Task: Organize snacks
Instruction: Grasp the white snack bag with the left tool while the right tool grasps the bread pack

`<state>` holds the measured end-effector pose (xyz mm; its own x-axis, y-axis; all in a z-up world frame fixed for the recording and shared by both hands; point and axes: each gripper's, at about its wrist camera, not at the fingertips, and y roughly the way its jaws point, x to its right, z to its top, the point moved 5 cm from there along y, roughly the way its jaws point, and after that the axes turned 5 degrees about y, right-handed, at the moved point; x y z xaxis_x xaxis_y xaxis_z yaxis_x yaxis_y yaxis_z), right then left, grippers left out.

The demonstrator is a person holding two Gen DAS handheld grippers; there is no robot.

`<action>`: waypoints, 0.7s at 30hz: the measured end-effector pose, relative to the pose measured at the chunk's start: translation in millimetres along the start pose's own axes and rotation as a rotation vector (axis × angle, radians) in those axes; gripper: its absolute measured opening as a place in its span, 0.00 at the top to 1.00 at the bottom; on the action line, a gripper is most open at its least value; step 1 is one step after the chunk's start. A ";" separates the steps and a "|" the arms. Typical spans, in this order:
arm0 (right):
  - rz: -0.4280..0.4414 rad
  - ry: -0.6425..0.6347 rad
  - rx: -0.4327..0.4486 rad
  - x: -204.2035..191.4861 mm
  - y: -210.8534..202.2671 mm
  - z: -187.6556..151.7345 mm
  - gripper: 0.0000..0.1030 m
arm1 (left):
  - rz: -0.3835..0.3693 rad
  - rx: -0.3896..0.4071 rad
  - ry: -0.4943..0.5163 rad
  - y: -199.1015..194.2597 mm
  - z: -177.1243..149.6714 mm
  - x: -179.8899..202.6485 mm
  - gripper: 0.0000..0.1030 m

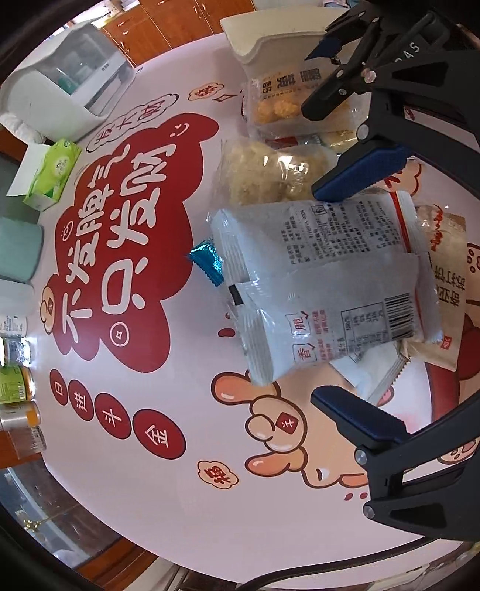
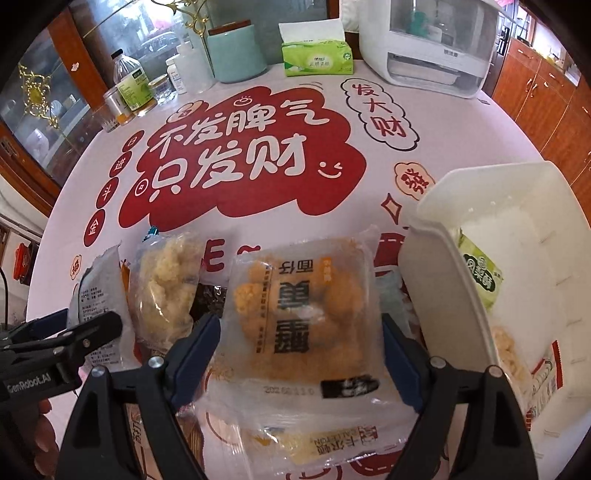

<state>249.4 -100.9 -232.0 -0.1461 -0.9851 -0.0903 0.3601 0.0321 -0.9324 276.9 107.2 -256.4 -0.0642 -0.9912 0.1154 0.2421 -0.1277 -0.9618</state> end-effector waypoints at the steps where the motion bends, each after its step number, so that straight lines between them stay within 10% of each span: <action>1: -0.010 -0.005 -0.004 -0.7 1.8 0.5 0.16 | 0.006 -0.004 0.002 1.8 0.0 1.3 0.04; 5: -0.031 -0.010 -0.025 -1.5 8.5 0.7 0.16 | 0.034 -0.009 0.016 6.4 -0.8 6.3 0.06; 13: -0.017 0.009 0.008 2.2 0.7 -5.1 0.23 | 0.043 0.052 0.033 -9.4 -1.8 7.4 0.44; 21: 0.017 0.058 0.068 10.6 -21.7 -13.4 0.24 | 0.081 0.189 0.081 -56.2 -7.4 11.8 0.49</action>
<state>227.7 -109.8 -217.5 -0.1920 -0.9729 -0.1284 0.4249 0.0355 -0.9046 255.4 102.9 -202.9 -0.1131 -0.9935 0.0115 0.4263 -0.0590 -0.9026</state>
